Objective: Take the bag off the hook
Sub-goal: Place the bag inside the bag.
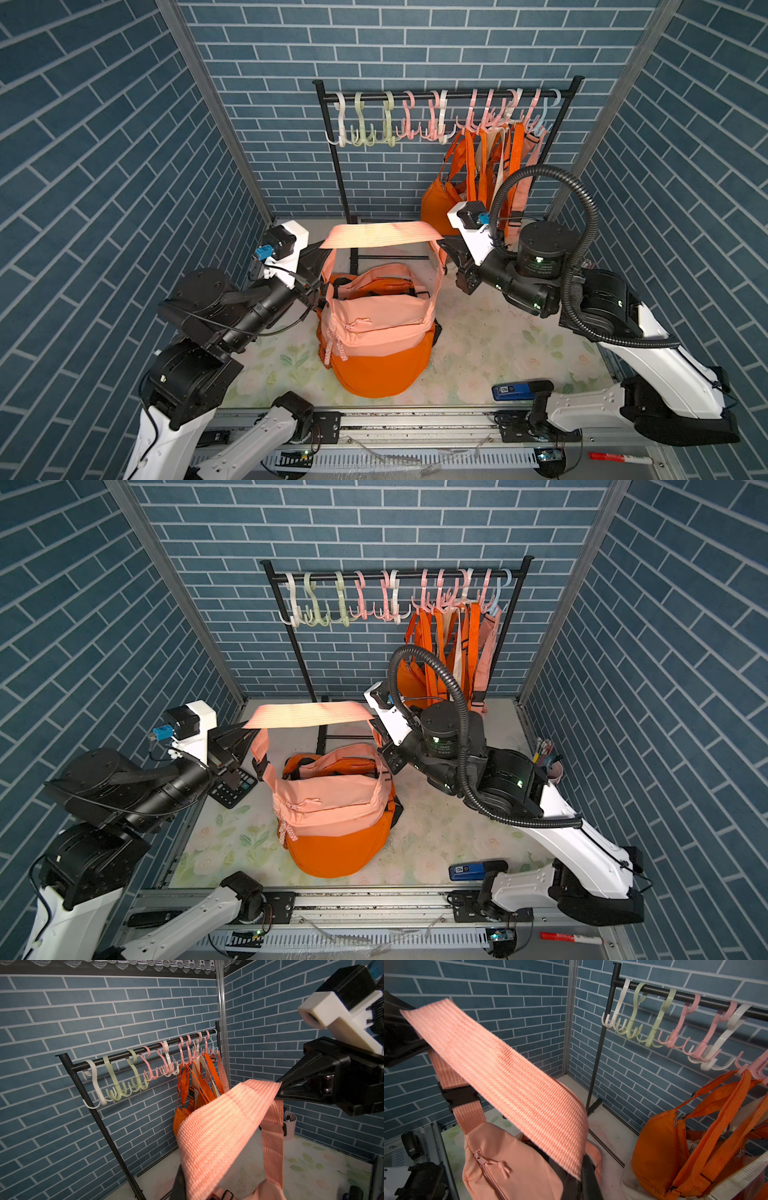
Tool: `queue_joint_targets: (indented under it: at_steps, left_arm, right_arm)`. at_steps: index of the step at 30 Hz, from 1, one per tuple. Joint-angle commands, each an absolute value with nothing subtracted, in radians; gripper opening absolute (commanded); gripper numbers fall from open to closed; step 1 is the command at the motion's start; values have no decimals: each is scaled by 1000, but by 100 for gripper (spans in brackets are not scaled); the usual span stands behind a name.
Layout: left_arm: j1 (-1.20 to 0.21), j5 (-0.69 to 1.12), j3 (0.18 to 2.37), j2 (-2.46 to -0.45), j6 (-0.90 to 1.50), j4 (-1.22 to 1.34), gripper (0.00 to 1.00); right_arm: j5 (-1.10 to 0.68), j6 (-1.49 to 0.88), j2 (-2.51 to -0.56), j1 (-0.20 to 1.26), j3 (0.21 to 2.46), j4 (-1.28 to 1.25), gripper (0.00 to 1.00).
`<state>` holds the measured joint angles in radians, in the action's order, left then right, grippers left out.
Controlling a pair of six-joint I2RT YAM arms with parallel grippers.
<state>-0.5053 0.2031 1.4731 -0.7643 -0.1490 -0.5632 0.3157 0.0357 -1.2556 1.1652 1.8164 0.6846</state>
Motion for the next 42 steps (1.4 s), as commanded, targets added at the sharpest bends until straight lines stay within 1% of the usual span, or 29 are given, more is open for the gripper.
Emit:
queue_joint_targets:
  at_steps: [1, 6, 17, 22, 28, 30, 35, 39, 42]
  left_arm:
    - [-489, 86, 1506, -699, -154, -571, 0]
    - [-489, 80, 1494, -644, -177, -620, 0]
    - [-490, 197, 1443, -488, -182, -647, 0]
    - [-490, 205, 1385, -413, -182, -639, 0]
    - [-491, 92, 1268, -412, -123, -671, 0]
    - [-489, 55, 1206, -413, -101, -645, 0]
    - [-489, 29, 1082, -448, -69, -556, 0]
    - [-490, -45, 1030, -498, -60, -509, 0]
    - [-489, -111, 988, -521, -68, -467, 0]
  right_arm:
    - [508, 64, -1162, 1157, 1802, 695, 0]
    - [509, 43, -1114, 1181, 1738, 687, 0]
    - [493, -56, -1001, 1199, 1626, 694, 0]
    - [479, -104, -956, 1206, 1541, 648, 0]
    - [537, -112, -1000, 1206, 1480, 612, 0]
    - [544, -113, -1026, 1205, 1447, 586, 0]
    - [629, -93, -1104, 1187, 1395, 548, 0]
    - [594, -102, -1125, 1136, 1356, 514, 0]
    - [504, -136, -1132, 1044, 1316, 496, 0]
